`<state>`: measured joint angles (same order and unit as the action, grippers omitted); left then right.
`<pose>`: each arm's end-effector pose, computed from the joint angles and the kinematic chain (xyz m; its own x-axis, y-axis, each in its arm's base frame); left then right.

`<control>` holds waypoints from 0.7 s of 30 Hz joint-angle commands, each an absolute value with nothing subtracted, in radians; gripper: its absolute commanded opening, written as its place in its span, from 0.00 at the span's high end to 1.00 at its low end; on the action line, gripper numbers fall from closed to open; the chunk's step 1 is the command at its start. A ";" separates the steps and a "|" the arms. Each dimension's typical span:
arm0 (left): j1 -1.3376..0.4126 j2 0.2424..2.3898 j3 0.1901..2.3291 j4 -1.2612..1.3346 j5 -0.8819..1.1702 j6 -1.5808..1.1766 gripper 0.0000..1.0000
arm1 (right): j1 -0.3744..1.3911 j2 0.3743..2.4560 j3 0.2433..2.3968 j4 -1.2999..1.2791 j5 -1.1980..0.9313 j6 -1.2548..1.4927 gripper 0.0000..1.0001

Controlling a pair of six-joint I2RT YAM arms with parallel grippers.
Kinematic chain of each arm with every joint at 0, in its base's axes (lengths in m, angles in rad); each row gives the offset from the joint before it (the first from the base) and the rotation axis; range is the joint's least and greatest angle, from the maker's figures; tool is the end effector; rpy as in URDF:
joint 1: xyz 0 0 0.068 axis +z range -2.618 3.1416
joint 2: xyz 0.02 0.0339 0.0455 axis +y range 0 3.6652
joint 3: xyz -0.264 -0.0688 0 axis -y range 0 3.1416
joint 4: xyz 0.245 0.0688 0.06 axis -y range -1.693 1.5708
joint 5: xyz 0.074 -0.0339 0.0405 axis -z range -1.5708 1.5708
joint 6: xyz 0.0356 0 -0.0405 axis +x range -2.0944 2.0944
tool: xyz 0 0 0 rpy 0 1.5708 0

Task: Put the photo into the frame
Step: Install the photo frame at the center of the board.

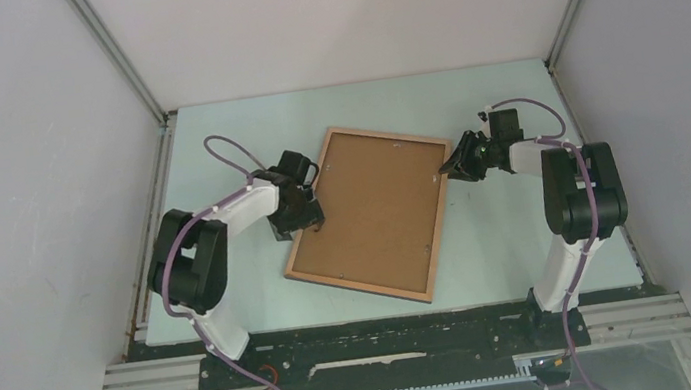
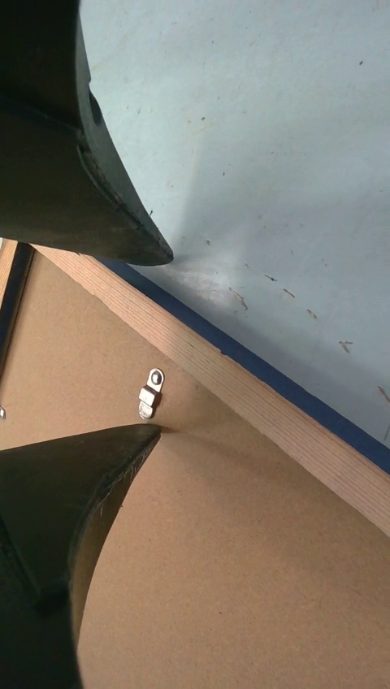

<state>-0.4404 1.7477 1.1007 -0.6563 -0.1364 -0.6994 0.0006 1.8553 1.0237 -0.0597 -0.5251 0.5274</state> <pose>0.2979 -0.1350 0.1682 -0.9186 -0.2722 -0.2867 -0.2633 0.9622 -0.0698 0.3693 0.0181 0.1447 -0.8310 0.4350 -0.3468 0.1188 0.7478 0.6532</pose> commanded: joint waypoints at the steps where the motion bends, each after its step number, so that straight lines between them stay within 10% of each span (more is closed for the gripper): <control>1: -0.446 1.761 1.165 -0.659 -0.177 -0.704 0.24 | 0.009 1.819 1.022 -0.031 -0.552 0.535 0.59; 11: -0.440 1.729 1.105 -0.652 -0.186 -0.657 0.55 | 0.008 1.821 1.023 -0.030 -0.552 0.535 0.59; 21: -0.440 1.705 1.080 -0.651 -0.160 -0.604 0.65 | 0.008 1.821 1.023 -0.028 -0.552 0.535 0.59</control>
